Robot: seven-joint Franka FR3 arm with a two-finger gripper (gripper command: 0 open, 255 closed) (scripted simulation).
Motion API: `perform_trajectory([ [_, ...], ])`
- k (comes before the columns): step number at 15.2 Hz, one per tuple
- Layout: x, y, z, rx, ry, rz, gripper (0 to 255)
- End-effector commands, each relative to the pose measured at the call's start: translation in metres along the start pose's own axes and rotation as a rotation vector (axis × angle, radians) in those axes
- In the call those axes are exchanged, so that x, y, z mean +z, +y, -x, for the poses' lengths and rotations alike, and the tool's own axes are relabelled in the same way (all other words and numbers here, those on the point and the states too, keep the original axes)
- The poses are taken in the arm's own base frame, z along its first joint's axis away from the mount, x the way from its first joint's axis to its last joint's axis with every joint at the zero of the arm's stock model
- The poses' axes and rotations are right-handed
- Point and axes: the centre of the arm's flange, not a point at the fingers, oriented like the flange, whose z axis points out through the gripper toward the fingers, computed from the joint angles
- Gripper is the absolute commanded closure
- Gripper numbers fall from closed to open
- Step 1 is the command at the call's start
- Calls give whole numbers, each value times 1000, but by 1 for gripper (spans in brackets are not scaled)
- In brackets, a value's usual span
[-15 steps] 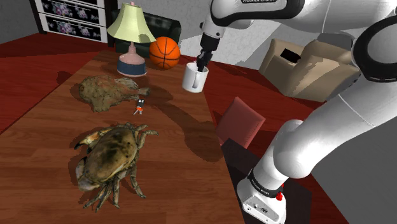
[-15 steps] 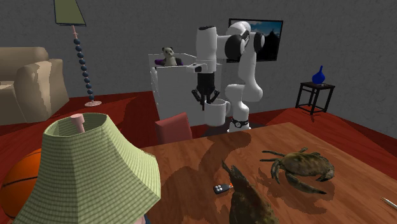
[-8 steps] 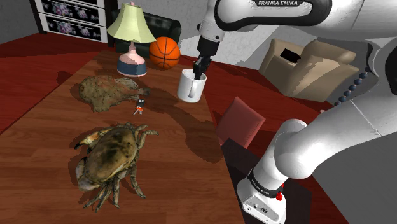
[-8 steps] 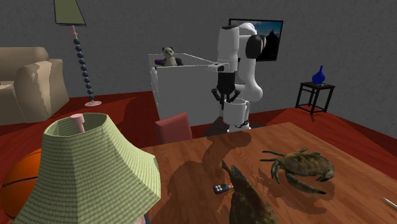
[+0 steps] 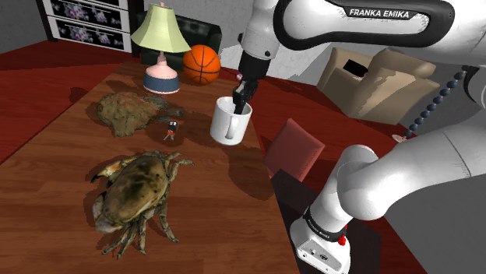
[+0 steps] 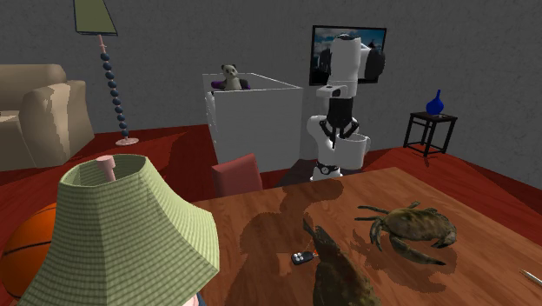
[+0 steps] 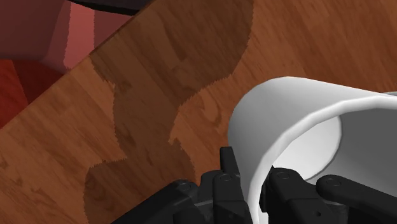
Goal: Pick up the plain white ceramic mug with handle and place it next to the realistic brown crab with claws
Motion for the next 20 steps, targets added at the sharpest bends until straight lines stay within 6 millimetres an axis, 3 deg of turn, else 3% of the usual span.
perform_trajectory([
  [1,1,-24,5,2,0,0,255],
  [20,-1,-261,85,2,0,0,255],
])
